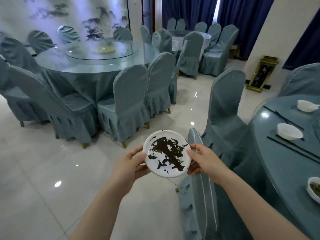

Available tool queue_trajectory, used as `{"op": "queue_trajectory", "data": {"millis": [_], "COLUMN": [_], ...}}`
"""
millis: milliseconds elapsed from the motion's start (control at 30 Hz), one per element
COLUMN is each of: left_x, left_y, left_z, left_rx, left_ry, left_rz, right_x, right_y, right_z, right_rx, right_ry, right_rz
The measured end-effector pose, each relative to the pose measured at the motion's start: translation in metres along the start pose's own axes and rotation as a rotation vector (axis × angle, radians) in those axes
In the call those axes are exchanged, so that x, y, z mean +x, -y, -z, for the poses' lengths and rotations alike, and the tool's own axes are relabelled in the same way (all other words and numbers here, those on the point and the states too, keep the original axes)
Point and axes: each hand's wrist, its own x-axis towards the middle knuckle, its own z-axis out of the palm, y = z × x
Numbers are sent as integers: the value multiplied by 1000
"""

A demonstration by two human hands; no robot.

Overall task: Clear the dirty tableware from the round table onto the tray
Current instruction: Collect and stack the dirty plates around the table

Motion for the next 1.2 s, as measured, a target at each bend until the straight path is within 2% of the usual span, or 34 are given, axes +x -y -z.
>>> {"op": "queue_trajectory", "data": {"millis": [167, 367, 500, 600, 867, 1033, 1200], "left_x": [118, 253, 347, 423, 626, 755, 884], "left_y": [-61, -115, -143, -168, -225, -245, -264], "left_z": [42, 26, -8, -27, -71, -127, -194], "left_rx": [65, 144, 184, 180, 81, 63, 63], "left_ry": [59, 101, 207, 261, 153, 191, 300], "left_rz": [0, 57, 58, 58, 136, 149, 200], "right_x": [104, 208, 290, 364, 564, 661, 735], "right_y": [45, 83, 95, 100, 149, 168, 172], "right_z": [-31, -12, 24, 53, 128, 190, 277], "right_rx": [-5, 43, 117, 174, 216, 170, 278], "right_ry": [19, -172, -307, -342, -344, -389, -601], "right_rz": [-30, -68, -79, -76, -94, -109, -156]}}
